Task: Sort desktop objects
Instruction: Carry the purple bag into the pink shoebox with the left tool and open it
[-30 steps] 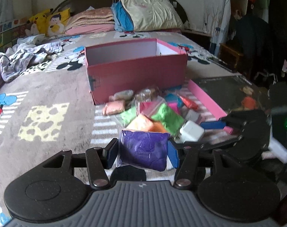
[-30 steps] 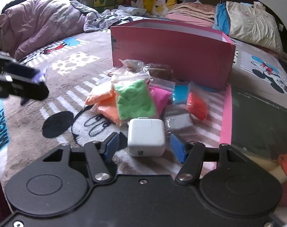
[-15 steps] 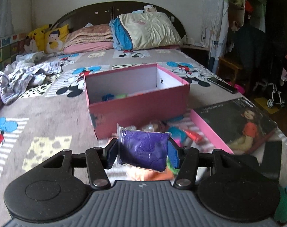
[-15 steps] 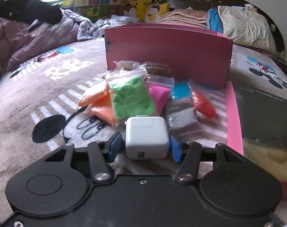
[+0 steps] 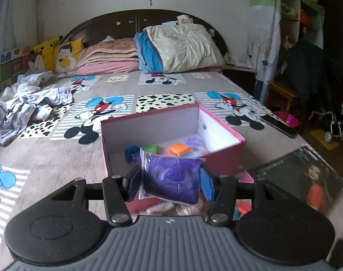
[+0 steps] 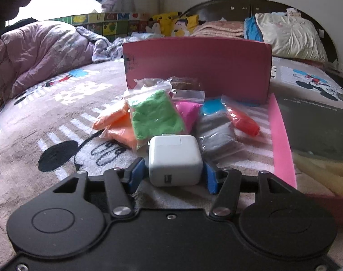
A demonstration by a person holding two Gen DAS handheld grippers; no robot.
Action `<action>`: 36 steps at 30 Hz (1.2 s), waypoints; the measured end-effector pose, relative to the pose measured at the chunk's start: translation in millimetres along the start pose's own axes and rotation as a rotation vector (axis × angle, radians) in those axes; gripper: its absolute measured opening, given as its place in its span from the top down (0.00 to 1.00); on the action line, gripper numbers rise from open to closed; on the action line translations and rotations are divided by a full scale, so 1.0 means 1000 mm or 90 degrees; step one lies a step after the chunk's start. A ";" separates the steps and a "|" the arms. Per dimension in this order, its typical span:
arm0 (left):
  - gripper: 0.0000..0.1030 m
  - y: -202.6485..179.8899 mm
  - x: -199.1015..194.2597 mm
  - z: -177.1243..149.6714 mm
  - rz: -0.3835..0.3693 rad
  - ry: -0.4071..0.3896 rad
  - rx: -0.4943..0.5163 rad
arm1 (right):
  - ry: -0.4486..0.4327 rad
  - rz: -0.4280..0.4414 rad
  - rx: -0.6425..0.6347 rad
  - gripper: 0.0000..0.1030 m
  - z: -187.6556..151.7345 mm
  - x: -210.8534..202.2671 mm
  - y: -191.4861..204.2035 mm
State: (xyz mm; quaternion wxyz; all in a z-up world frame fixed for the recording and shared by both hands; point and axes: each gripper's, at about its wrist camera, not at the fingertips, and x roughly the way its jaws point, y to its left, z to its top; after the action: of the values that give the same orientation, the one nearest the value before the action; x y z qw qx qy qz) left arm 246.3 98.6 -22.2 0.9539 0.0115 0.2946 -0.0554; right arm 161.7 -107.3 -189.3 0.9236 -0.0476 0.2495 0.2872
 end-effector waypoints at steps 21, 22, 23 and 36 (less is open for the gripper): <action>0.49 0.017 0.136 0.054 0.016 0.102 -0.079 | -0.019 0.031 0.034 0.43 -0.006 0.001 -0.009; 0.49 0.018 0.142 0.055 0.017 0.107 -0.084 | -0.020 0.032 0.036 0.43 -0.006 0.001 -0.010; 0.49 0.019 0.148 0.056 0.017 0.113 -0.090 | -0.022 0.034 0.038 0.43 -0.007 0.001 -0.010; 0.48 0.032 0.218 0.069 0.028 0.209 -0.139 | -0.031 0.045 0.054 0.42 -0.010 0.001 -0.013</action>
State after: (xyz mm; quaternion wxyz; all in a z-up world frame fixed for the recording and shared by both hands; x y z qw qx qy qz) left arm 467.7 105.0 -88.5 0.8896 -0.0765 0.4503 0.0001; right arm 164.9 -119.6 -198.7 0.9199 0.0073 0.2407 0.3096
